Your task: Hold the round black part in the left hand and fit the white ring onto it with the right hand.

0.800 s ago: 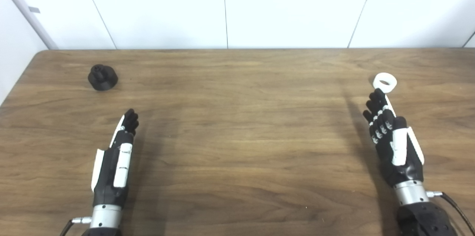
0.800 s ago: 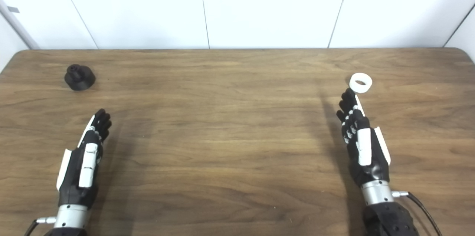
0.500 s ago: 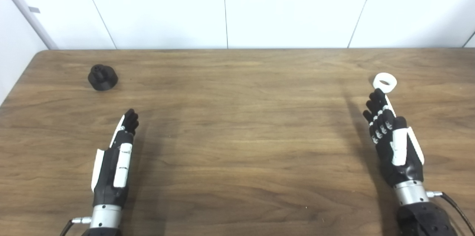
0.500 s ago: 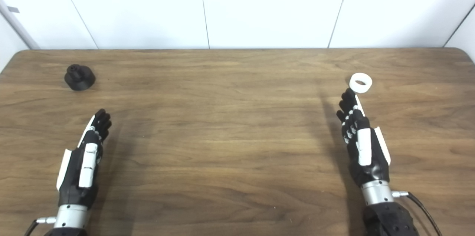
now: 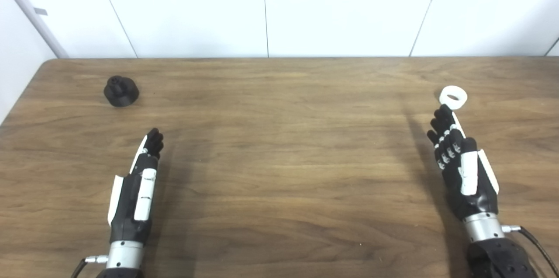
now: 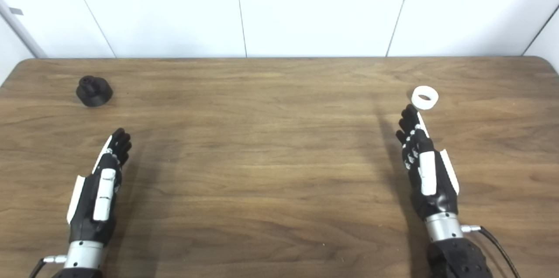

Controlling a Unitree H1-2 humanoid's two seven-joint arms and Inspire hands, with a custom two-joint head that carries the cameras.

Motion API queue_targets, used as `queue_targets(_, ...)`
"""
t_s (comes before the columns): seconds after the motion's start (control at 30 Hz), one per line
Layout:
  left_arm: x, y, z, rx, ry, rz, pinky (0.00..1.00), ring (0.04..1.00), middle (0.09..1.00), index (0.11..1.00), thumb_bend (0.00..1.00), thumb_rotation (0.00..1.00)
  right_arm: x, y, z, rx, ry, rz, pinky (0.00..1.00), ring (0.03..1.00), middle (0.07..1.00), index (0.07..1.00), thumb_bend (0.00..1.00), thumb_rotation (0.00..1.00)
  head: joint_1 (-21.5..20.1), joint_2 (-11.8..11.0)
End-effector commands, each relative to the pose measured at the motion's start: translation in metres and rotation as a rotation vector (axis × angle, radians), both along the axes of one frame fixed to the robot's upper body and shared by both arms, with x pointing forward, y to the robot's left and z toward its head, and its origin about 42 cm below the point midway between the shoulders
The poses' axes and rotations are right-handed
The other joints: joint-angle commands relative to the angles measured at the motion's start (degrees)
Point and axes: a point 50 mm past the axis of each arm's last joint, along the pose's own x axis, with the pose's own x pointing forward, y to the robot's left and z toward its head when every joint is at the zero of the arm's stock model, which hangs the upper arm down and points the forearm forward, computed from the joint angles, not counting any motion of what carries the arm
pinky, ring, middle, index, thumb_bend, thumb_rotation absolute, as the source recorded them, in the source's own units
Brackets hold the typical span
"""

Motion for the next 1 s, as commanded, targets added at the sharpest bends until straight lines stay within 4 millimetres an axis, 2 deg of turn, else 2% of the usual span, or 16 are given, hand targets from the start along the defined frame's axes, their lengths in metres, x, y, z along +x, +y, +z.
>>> queue_targets(0.0,-0.005,-0.004,-0.015,-0.012,0.023,0.014,1.00,0.970,0.963,0.977,0.53,0.91,-0.017,0.002,-0.029,0.030,0.087,-0.018,1.00,1.000,1.000,0.994,0.66,1.00,0.8,-0.5)
queue_targets(0.17,-0.005,-0.008,-0.019,-0.004,0.023,0.013,1.00,0.968,0.965,0.979,0.52,0.92,-0.018,-0.003,-0.035,0.029,0.091,-0.003,1.00,1.000,1.000,1.000,0.67,1.00,3.9,-3.1)
queue_targets(0.4,-0.006,-0.014,-0.026,-0.014,0.024,0.011,0.99,0.973,0.968,0.985,0.55,0.88,-0.018,-0.012,-0.043,0.017,0.086,0.000,1.00,1.000,1.000,1.000,0.68,1.00,7.4,-5.6)
queue_targets(0.43,-0.007,-0.015,-0.028,-0.004,0.023,0.011,0.99,0.972,0.966,0.983,0.56,0.88,-0.019,-0.013,-0.044,0.013,0.090,0.002,1.00,1.000,1.000,1.000,0.68,1.00,8.8,-6.7)
queue_targets(0.5,-0.007,-0.018,-0.030,0.004,0.023,0.015,0.98,0.964,0.960,0.977,0.56,0.90,-0.019,-0.015,-0.045,0.012,0.094,0.006,1.00,1.000,1.000,1.000,0.68,1.00,9.1,-7.0)
queue_targets(0.53,-0.007,-0.019,-0.031,0.001,0.022,0.017,0.97,0.962,0.959,0.975,0.56,0.90,-0.019,-0.016,-0.045,0.016,0.097,0.007,1.00,1.000,1.000,1.000,0.68,1.00,9.8,-7.9)
queue_targets(0.73,-0.006,-0.024,-0.034,-0.004,0.037,0.020,1.00,0.971,0.953,0.967,0.62,0.88,-0.019,-0.018,-0.049,0.035,0.105,0.011,1.00,1.000,1.000,1.000,0.65,1.00,10.6,-9.4)
queue_targets(0.97,-0.006,-0.026,-0.037,-0.006,0.046,0.024,1.00,0.975,0.957,0.973,0.60,0.89,-0.017,-0.020,-0.052,0.029,0.102,0.020,1.00,1.000,1.000,1.000,0.60,1.00,9.7,-9.8)
